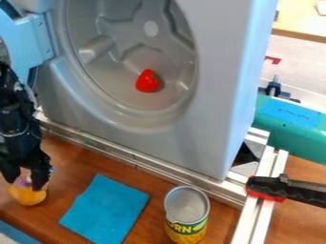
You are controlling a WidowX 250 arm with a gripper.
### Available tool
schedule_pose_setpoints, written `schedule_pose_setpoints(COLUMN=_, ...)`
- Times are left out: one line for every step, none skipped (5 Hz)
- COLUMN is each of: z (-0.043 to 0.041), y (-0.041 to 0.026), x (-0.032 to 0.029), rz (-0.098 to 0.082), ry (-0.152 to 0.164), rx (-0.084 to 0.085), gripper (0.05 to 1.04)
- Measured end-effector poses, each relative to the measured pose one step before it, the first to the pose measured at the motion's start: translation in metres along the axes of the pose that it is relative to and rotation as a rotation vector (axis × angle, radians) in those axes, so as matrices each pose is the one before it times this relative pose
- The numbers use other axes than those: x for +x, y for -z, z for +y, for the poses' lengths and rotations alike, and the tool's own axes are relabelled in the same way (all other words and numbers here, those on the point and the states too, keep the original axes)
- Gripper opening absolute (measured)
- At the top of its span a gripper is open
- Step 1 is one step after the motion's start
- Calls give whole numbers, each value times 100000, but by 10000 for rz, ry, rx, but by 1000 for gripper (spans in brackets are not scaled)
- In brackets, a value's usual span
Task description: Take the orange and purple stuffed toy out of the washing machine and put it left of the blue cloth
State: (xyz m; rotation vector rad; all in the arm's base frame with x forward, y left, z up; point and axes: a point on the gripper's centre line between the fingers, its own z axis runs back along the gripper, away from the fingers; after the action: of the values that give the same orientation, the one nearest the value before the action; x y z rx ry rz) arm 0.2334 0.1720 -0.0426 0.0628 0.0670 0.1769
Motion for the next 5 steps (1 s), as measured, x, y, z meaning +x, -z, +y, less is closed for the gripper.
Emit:
schedule_pose_setpoints(z=-1074, y=-2618, x=-74, rz=-179, ry=54, rx=323, gripper=1009)
schedule_pose_setpoints(z=-1709, y=-4520, x=-1046, rz=-934, ry=306, rx=565, gripper=1008)
schedule_pose_setpoints(z=-2431, y=-4669, x=1768, rz=-1524, ry=572, rx=-115, gripper=1008)
schedule_pose_setpoints(z=-1415, y=-1241, x=1973, rz=-1435, ry=429, rx=-663, gripper=1008)
schedule_pose_setpoints(z=-282, y=-263, x=2727, rz=-1759, ry=163, rx=-178, gripper=1008)
